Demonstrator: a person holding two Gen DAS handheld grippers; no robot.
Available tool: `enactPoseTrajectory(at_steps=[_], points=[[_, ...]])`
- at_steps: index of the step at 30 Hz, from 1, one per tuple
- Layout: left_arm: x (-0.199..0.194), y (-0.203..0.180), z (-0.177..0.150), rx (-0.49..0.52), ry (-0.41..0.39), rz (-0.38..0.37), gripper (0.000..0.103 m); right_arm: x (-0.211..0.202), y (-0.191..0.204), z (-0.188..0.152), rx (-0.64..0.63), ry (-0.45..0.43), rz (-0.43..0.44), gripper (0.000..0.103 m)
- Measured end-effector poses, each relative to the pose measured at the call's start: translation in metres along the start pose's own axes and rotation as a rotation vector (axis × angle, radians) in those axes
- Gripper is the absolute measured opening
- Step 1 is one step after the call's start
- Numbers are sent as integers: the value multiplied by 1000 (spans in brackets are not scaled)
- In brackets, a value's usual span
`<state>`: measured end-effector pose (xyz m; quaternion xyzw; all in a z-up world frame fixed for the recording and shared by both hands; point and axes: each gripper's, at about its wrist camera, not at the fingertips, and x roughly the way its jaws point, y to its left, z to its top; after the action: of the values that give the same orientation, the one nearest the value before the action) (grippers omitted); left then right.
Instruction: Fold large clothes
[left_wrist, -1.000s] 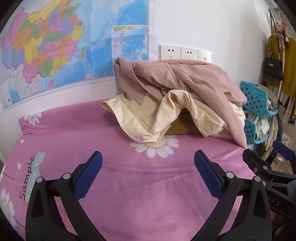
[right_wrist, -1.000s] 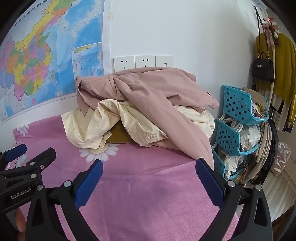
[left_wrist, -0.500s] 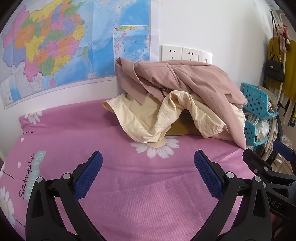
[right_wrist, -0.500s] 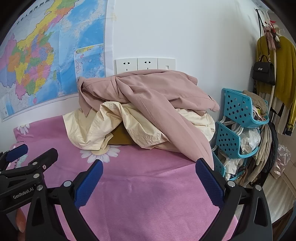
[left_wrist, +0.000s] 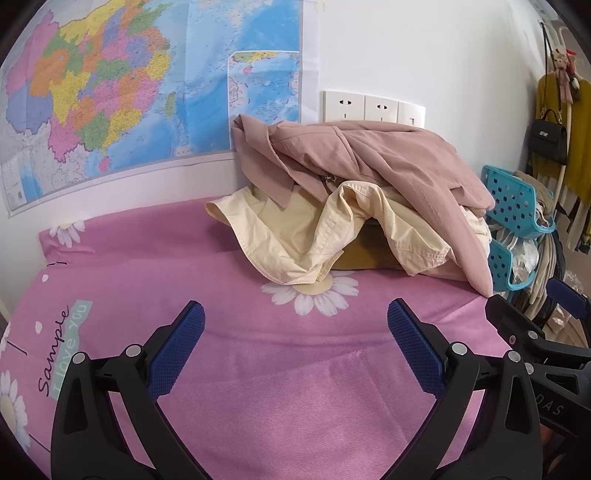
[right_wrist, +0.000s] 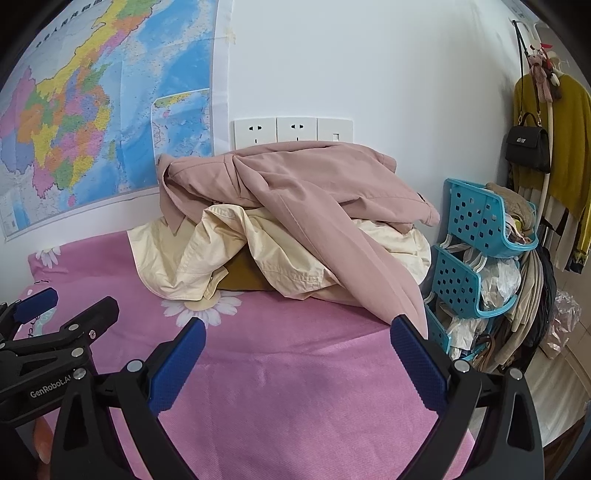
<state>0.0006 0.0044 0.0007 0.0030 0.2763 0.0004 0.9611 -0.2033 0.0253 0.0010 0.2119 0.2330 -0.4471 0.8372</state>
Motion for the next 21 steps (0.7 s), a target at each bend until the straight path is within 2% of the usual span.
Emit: enactPoseTrajectory(at_steps=[21], points=[[3, 5, -4, -15, 11, 6, 98, 1, 3, 0, -4, 1, 2, 97]])
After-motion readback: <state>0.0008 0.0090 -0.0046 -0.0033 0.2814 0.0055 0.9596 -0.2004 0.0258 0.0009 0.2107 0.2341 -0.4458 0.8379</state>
